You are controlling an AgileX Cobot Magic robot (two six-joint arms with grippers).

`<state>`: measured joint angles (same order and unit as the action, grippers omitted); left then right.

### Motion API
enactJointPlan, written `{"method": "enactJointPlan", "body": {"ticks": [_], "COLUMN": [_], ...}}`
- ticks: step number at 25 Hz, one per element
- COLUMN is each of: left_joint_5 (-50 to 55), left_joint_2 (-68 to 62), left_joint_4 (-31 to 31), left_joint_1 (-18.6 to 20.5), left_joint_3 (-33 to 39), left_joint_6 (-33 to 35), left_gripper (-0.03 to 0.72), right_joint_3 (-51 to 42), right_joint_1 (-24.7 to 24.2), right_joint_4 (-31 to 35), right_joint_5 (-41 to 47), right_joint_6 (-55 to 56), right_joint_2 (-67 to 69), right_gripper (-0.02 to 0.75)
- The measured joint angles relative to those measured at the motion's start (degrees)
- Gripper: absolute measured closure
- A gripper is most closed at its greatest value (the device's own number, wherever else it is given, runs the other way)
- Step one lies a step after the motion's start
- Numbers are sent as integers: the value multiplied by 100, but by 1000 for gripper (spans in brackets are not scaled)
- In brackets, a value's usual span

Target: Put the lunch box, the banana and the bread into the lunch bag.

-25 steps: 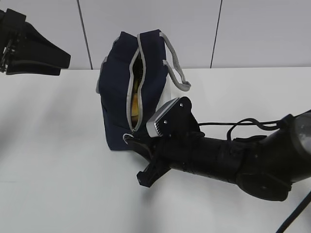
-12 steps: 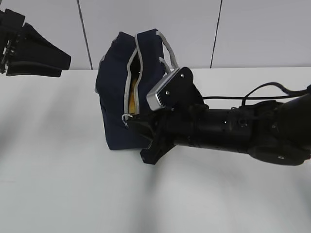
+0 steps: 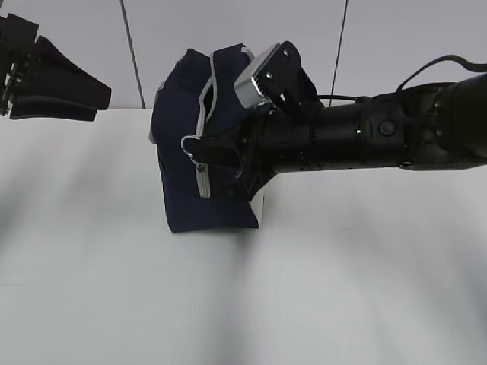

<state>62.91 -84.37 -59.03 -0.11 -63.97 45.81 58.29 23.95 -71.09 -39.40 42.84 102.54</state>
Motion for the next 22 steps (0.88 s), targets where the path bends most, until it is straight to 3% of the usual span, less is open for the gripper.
{"method": "enactJointPlan", "body": {"ticks": [22], "left_joint_5": [8], "left_joint_2": [0], "left_joint_4": [0], "left_joint_1": [0], "left_joint_3": [0], "left_joint_6": [45], "left_gripper": [380], "right_joint_3": [1518], "right_joint_1": [-156], "right_joint_4": [-1410], "right_joint_5": [261], "right_joint_6": [1505], "right_joint_2": [-13], "right_gripper": [754]}}
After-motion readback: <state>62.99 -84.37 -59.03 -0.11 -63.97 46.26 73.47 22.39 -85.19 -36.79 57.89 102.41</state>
